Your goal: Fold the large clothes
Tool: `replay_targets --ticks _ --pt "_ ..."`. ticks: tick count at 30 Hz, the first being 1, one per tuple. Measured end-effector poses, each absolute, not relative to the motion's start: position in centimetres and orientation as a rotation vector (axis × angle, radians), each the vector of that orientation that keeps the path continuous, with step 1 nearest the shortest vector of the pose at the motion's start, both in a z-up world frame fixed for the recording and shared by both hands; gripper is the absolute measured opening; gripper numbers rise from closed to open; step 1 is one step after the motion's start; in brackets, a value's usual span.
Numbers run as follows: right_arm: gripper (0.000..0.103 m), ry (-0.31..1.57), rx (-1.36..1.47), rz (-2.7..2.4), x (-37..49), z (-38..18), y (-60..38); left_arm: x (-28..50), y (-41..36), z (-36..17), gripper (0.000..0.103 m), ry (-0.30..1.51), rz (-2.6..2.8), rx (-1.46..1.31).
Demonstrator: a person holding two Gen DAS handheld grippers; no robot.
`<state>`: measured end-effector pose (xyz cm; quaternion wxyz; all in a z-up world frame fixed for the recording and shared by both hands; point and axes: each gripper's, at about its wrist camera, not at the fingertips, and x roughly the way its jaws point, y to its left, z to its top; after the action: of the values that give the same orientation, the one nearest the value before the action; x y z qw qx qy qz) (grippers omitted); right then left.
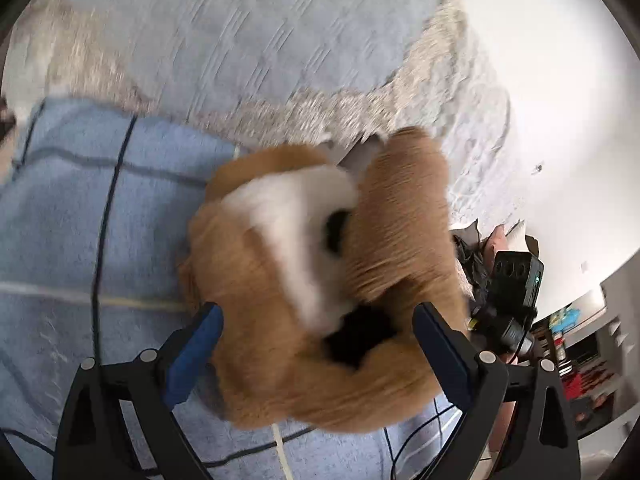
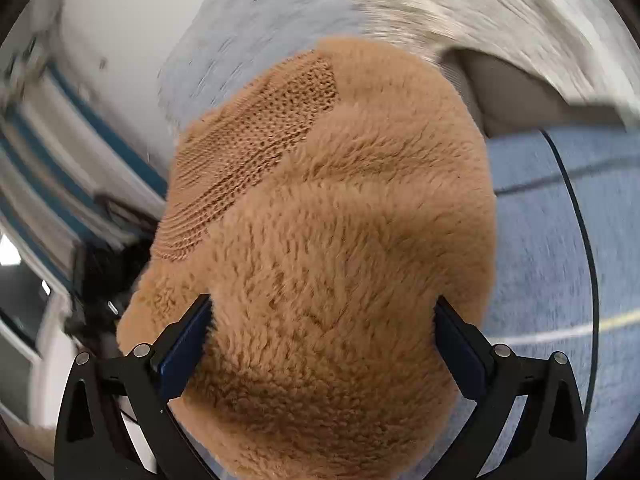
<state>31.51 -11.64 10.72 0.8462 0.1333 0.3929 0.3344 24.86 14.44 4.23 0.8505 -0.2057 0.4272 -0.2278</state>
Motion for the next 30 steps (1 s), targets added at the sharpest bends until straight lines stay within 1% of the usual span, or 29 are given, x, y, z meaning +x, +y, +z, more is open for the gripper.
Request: replay_targets --ticks 2,6,12,14,16,17,19,21,23,25,27,28,29,30 --pt "0.103 0.805 0.179 0.705 30.7 11.4 -9.4 24.4 14.4 5.4 0.097 0.863 -0.491 -0.413" --pt "0.103 0.763 -0.024 0.685 29.5 11.9 -4.1 24.5 13.9 6.2 0.097 0.862 -0.507 -0.366" --pt "0.103 0.693 -0.189 0.782 28.8 12.3 2.4 26.6 14.7 4.7 0.097 0.902 -0.413 -0.317" --pt "0.103 0.685 -0.214 0.780 29.3 11.8 3.8 27.9 15.8 3.4 0.097 0.950 -0.371 -0.349" --pt "0.103 0.701 -0.254 0.738 29.7 11.0 4.2 28.7 16.3 2.3 0.097 0.984 -0.299 -0.341" --pt "0.103 0.697 -0.256 0.729 29.0 11.0 3.7 29.1 16.1 1.7 0.099 1.007 -0.280 -0.301" --pt "0.103 0.697 -0.230 0.747 28.6 11.5 2.4 29.6 15.9 0.2 0.100 1.055 -0.333 -0.362" --pt "0.103 0.707 -0.242 0.724 28.2 11.6 1.5 30.0 15.4 -0.3 0.103 1.061 -0.358 -0.378" --pt "0.102 0.735 -0.247 0.725 27.8 12.7 0.3 30.0 14.9 0.0 0.103 1.036 -0.347 -0.349" --pt "0.099 0.736 -0.146 0.727 27.8 14.3 -2.1 29.9 14.9 0.4 0.103 1.014 -0.324 -0.332" --pt "0.099 0.697 -0.013 0.674 28.0 15.5 -4.6 29.7 14.8 0.7 0.103 0.998 -0.293 -0.293" --pt "0.097 0.710 0.016 0.627 28.5 15.7 -5.1 29.6 14.7 0.8 0.103 0.988 -0.281 -0.273" --pt "0.093 0.736 0.027 0.616 29.1 15.6 -4.7 29.5 14.7 0.9 0.103 0.983 -0.271 -0.266" --pt "0.081 0.756 0.040 0.613 29.7 15.3 -4.4 29.5 14.5 0.8 0.103 0.980 -0.266 -0.262"
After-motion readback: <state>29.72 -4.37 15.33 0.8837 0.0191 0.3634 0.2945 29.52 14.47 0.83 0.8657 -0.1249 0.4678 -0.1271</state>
